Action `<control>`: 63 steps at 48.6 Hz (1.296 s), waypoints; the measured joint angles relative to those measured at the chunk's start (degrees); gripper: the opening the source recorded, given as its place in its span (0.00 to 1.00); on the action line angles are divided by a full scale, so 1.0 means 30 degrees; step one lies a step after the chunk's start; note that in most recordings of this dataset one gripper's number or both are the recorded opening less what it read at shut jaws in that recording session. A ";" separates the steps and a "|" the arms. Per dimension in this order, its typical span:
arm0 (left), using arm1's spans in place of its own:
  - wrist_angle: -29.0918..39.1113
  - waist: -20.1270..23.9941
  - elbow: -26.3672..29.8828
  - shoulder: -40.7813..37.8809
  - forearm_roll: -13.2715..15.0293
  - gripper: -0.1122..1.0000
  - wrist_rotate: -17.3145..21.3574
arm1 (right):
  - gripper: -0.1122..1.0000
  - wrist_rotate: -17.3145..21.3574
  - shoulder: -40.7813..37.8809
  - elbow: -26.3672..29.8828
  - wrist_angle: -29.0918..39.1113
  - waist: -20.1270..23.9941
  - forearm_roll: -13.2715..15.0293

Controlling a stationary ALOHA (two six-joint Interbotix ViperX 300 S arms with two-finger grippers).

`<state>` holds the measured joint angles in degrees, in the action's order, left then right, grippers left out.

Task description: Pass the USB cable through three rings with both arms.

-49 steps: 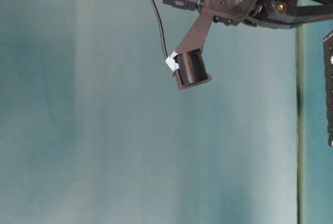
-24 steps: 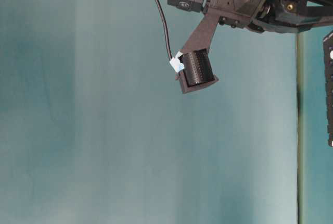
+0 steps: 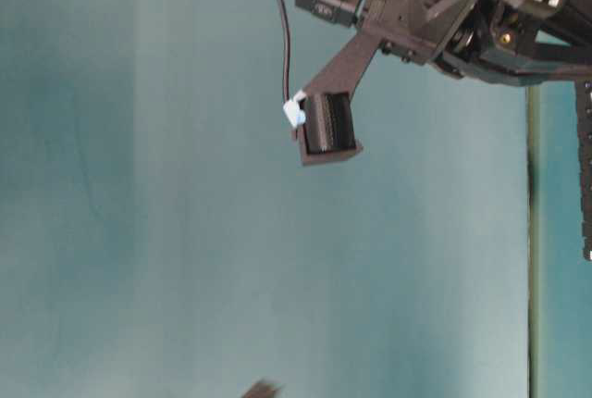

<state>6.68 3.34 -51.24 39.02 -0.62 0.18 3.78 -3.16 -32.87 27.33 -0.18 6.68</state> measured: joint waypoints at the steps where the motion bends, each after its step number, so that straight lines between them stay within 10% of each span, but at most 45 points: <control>1: 0.0000 0.0000 0.0088 -0.0234 0.0000 0.12 -0.0059 | 0.04 0.0000 0.0059 -0.0117 -0.0088 -0.0029 0.0029; 40: -0.2080 0.0059 0.2227 -0.6738 0.0000 0.13 -0.0703 | 0.04 0.0000 0.0645 -0.1436 -0.3369 -0.0205 0.0000; 56: -0.2227 0.0059 0.2871 -0.8672 0.0000 0.91 -0.0791 | 0.04 0.0000 0.0615 -0.1465 -0.3779 -0.0234 0.0000; 63: -0.2197 -0.0029 0.3750 -1.0430 0.0000 0.94 -0.0498 | 0.04 0.0000 0.0645 -0.1465 -0.3926 -0.0264 -0.0029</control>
<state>0.09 3.25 -39.99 7.73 -0.62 -1.32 3.78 -1.23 -37.27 15.56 -0.97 6.59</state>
